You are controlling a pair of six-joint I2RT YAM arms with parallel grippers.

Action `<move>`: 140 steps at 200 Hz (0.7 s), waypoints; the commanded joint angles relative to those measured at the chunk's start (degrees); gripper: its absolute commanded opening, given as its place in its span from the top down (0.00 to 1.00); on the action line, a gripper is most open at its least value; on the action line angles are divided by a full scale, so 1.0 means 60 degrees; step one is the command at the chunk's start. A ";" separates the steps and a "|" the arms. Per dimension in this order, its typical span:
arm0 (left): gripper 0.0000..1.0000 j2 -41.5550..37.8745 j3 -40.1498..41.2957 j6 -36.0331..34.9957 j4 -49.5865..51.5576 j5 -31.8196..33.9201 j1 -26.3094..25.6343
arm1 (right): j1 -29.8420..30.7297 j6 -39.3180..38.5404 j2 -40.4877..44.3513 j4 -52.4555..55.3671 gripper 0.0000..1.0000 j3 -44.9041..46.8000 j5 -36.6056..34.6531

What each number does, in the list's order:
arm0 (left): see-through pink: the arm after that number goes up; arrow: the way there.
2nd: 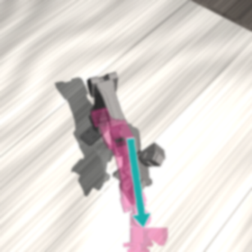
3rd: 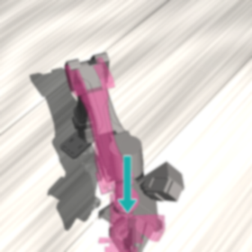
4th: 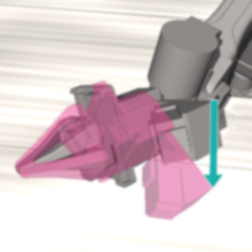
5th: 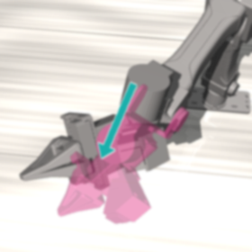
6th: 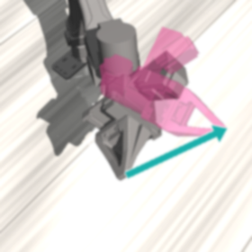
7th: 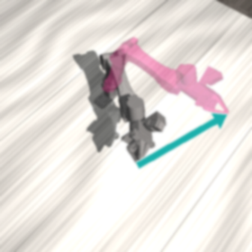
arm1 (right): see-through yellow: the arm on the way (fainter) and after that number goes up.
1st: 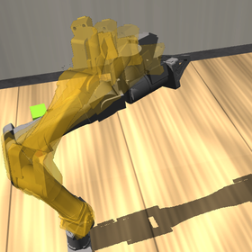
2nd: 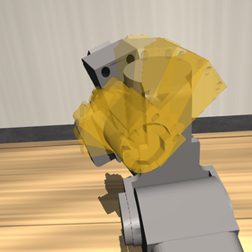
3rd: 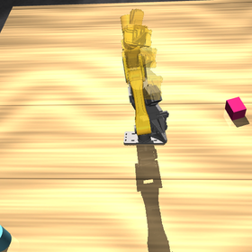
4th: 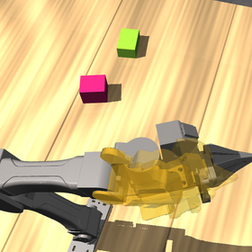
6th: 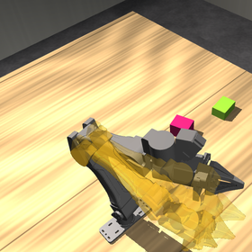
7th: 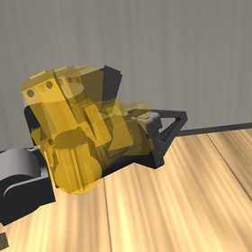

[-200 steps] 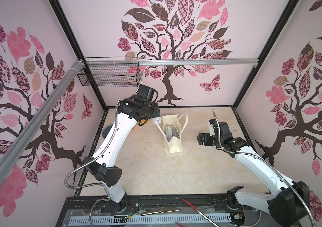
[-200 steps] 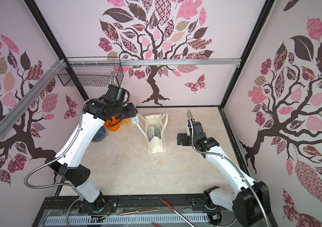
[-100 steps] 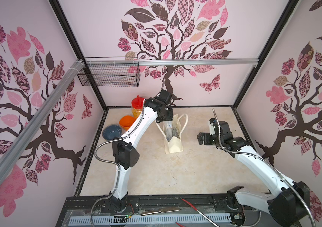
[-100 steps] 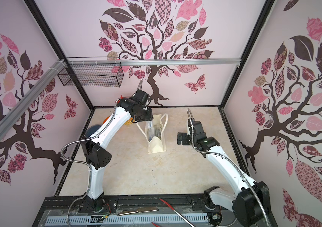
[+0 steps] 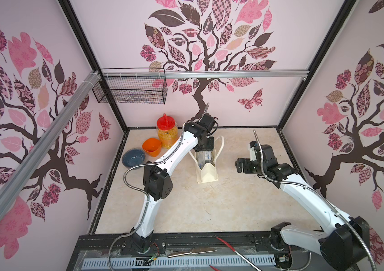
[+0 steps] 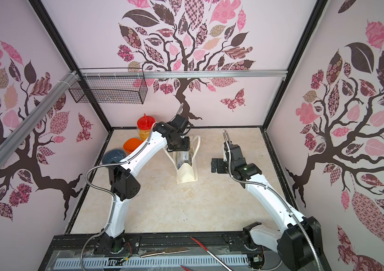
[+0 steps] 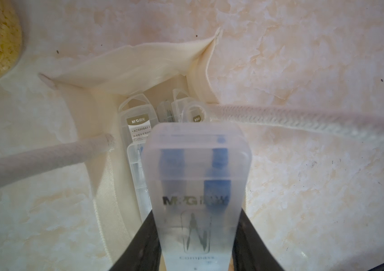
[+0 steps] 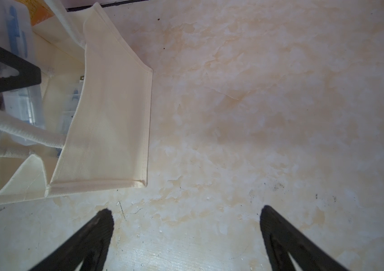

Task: Put the compass set into the canvas bag
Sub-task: Place the compass set in the canvas bag.

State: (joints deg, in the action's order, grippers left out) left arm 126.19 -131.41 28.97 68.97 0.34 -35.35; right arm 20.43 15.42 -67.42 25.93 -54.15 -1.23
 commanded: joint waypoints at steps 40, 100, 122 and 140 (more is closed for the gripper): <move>0.60 -0.0077 0.1022 0.0556 -0.0438 -0.0208 -0.0123 | -0.0037 -0.0050 -0.0007 0.0057 0.00 -0.0101 -0.0013; 0.55 0.0001 0.1666 0.0950 -0.0723 -0.0583 -0.0118 | -0.0033 0.0008 0.0073 0.0043 0.00 -0.0029 0.0010; 0.46 -0.0077 0.1644 0.0929 -0.0797 -0.0593 -0.0118 | -0.0032 0.0005 0.0103 0.0053 0.00 -0.0013 -0.0024; 0.40 -0.0217 0.1629 0.0931 -0.0861 -0.0582 -0.0128 | -0.0035 0.0010 0.0089 0.0043 0.00 0.0016 -0.0007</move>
State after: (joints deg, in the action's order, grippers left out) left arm 126.28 -122.50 34.28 64.99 -2.68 -35.73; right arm 20.43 15.44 -67.40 25.91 -54.00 -1.23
